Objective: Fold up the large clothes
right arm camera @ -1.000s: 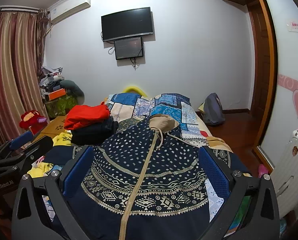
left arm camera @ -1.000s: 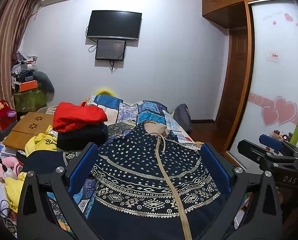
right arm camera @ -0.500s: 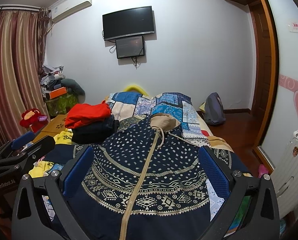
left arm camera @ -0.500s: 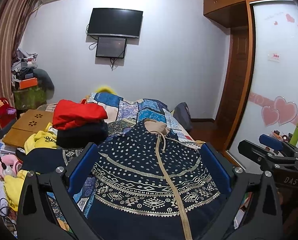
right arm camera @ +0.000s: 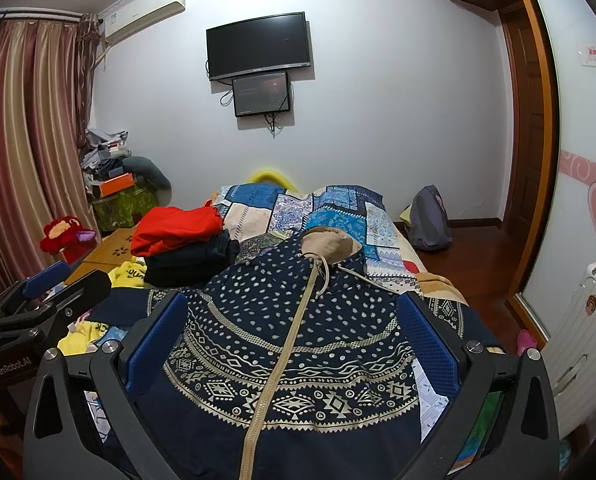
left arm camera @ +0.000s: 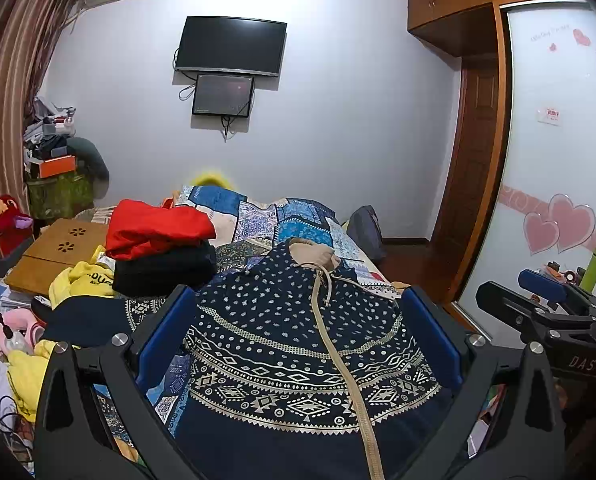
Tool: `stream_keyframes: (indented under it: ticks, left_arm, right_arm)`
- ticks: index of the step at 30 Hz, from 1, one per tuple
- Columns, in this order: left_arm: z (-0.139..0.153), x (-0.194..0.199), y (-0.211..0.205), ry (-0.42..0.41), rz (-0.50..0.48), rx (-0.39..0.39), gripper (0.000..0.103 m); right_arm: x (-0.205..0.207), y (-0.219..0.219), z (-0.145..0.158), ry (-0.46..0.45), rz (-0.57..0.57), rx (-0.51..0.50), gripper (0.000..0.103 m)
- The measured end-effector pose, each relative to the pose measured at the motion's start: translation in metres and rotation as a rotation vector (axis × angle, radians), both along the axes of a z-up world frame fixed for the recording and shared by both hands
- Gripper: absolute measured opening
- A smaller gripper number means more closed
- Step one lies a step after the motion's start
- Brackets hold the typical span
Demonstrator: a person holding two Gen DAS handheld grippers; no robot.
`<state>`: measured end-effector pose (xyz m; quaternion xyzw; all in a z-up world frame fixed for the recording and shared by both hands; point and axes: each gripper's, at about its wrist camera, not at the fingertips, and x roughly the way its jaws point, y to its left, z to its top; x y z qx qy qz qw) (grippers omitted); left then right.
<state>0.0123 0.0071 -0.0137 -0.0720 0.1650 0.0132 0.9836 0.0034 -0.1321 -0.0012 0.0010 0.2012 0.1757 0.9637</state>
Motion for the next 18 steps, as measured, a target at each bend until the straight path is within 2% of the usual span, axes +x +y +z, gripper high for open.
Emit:
stream_keyframes:
  ticks: [18]
  left_arm:
    - [0.0003,0.0001,-0.0012,0.007,0.001,0.004,0.103]
  right_arm:
    - [0.002,-0.0008,-0.0008,0.007,0.0,0.001,0.103]
